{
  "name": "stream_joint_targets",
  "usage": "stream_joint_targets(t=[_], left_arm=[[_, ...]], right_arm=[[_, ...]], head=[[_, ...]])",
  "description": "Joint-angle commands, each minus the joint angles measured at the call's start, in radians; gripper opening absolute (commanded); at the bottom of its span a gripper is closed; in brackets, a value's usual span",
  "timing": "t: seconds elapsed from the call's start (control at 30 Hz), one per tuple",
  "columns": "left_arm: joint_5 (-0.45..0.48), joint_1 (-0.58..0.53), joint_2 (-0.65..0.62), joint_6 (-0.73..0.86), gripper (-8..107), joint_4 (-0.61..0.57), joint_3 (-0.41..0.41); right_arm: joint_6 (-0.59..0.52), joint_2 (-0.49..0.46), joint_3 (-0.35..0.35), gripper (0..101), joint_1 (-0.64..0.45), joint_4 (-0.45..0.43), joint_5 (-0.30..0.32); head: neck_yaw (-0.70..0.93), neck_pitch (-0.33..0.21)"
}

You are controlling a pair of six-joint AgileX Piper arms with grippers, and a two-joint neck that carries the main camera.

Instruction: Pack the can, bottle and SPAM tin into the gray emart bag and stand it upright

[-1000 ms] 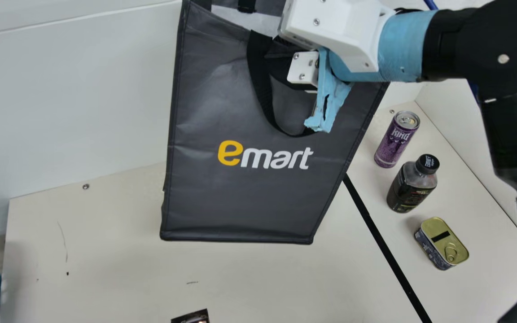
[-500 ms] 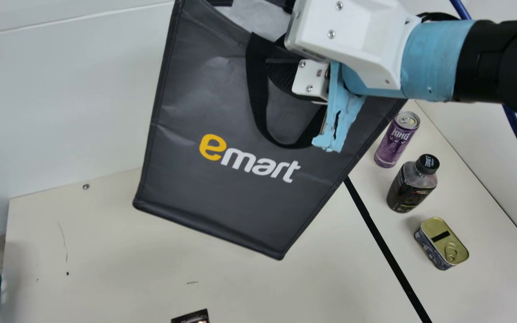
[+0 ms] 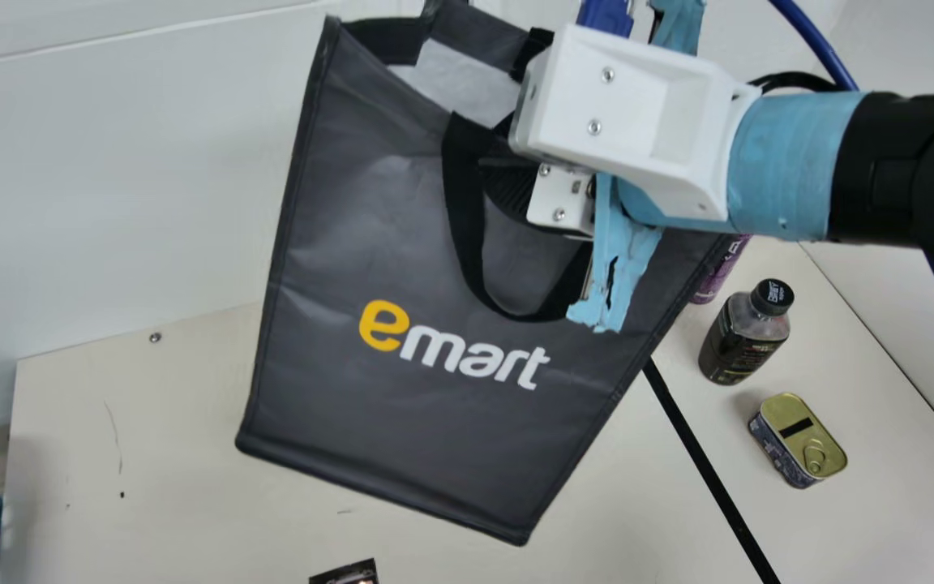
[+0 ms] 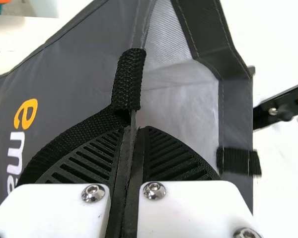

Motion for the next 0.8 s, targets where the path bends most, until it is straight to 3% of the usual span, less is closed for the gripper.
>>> stream_joint_targets(t=[0.0, 0.77], left_arm=[[0.0, 0.0, 0.0, 0.0, 90, 0.0, 0.0], [0.0, 0.0, 0.0, 0.0, 90, 0.0, 0.0]], right_arm=[[0.003, -0.009, 0.022, 0, 0.009, -0.005, 0.0], [0.091, -0.137, 0.297, 0, 0.179, -0.087, 0.0]], head=[[-0.001, -0.023], [-0.001, -0.023]])
